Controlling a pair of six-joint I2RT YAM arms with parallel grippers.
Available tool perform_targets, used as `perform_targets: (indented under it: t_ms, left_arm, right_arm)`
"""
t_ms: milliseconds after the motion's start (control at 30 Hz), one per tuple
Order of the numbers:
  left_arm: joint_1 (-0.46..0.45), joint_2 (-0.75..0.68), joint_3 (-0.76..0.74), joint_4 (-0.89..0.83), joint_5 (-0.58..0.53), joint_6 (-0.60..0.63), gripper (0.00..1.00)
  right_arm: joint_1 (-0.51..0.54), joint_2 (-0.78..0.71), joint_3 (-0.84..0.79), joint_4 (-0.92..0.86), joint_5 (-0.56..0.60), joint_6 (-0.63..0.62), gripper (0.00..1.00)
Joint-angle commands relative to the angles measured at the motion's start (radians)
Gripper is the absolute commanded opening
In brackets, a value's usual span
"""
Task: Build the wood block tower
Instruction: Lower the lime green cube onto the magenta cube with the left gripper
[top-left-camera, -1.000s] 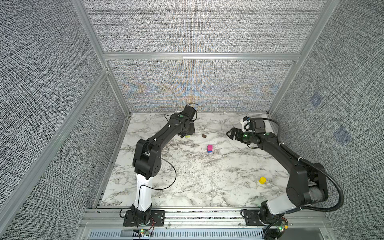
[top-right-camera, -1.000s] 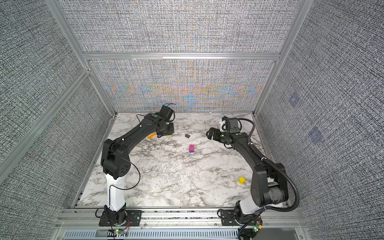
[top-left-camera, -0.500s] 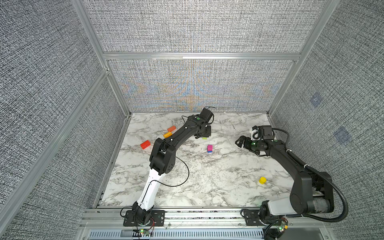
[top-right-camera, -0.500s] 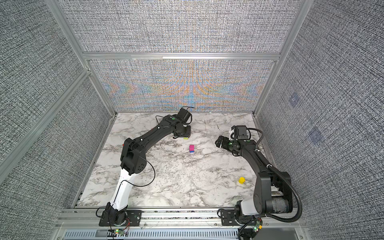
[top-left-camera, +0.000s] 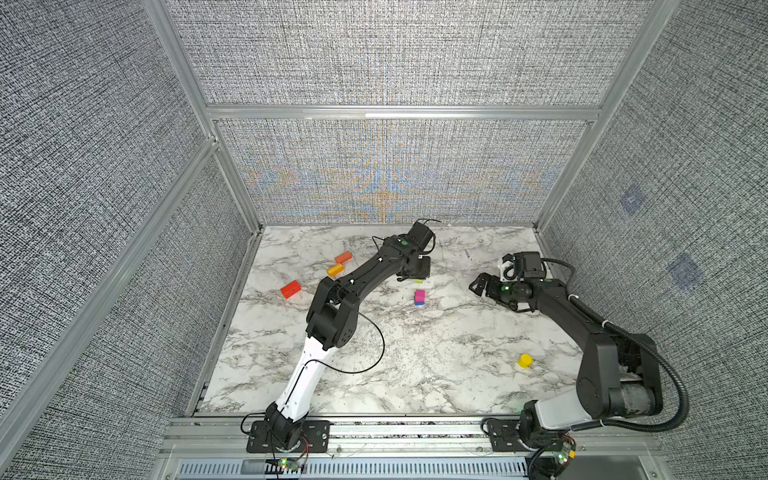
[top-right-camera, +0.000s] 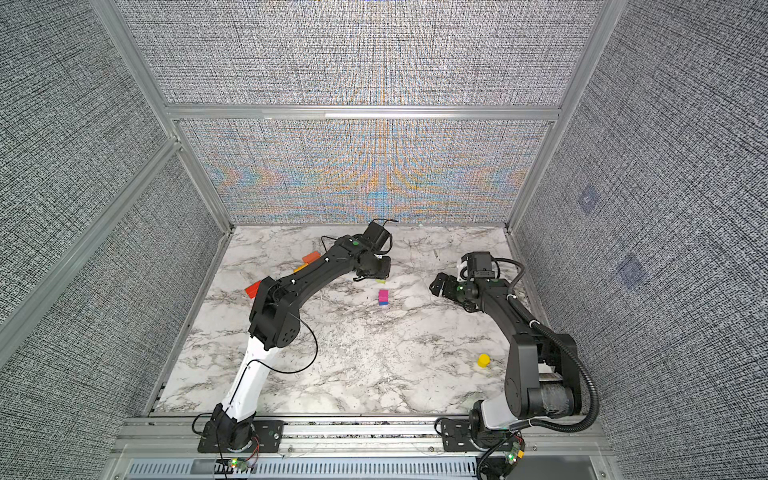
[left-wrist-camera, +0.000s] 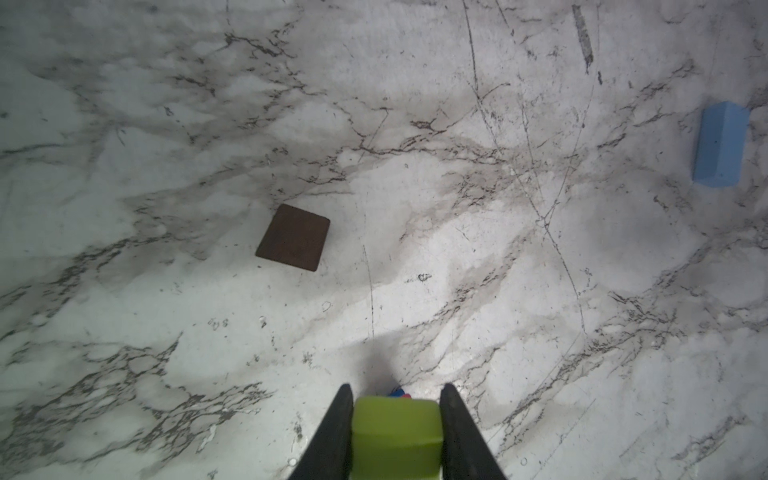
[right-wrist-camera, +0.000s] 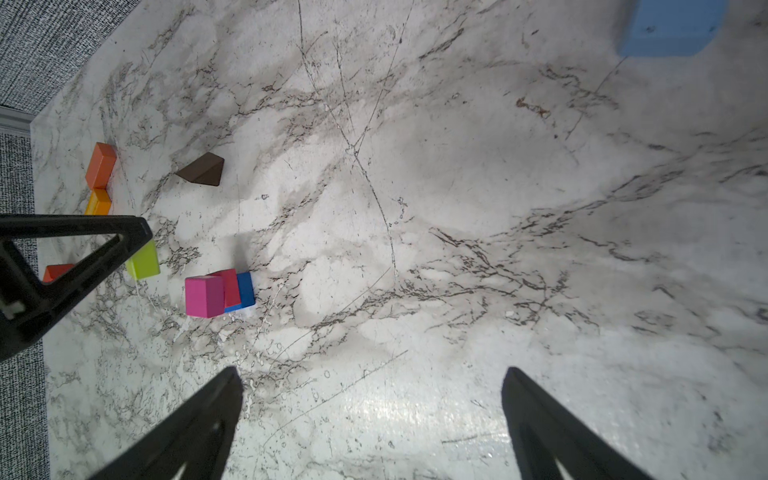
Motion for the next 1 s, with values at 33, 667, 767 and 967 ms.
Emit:
perform_targets:
  t_ms: [33, 667, 767, 967]
  left_arm:
    - [-0.011, -0.025, -0.026, -0.003, -0.014, -0.066, 0.25]
    - [-0.048, -0.036, -0.049, -0.056, -0.069, -0.141, 0.25]
    - [-0.051, -0.032, -0.047, -0.06, -0.077, -0.152, 0.25]
    - [-0.054, -0.025, -0.048, -0.053, -0.076, -0.17, 0.25]
  right_arm:
    - [0.0, 0.007, -0.003, 0.017, 0.001, 0.02, 0.99]
    - [0.003, -0.019, -0.035, 0.038, -0.007, 0.035, 0.99]
    - [0.002, -0.023, -0.038, 0.038, -0.009, 0.034, 0.99]
    - [0.003, -0.029, -0.044, 0.043, -0.007, 0.032, 0.99]
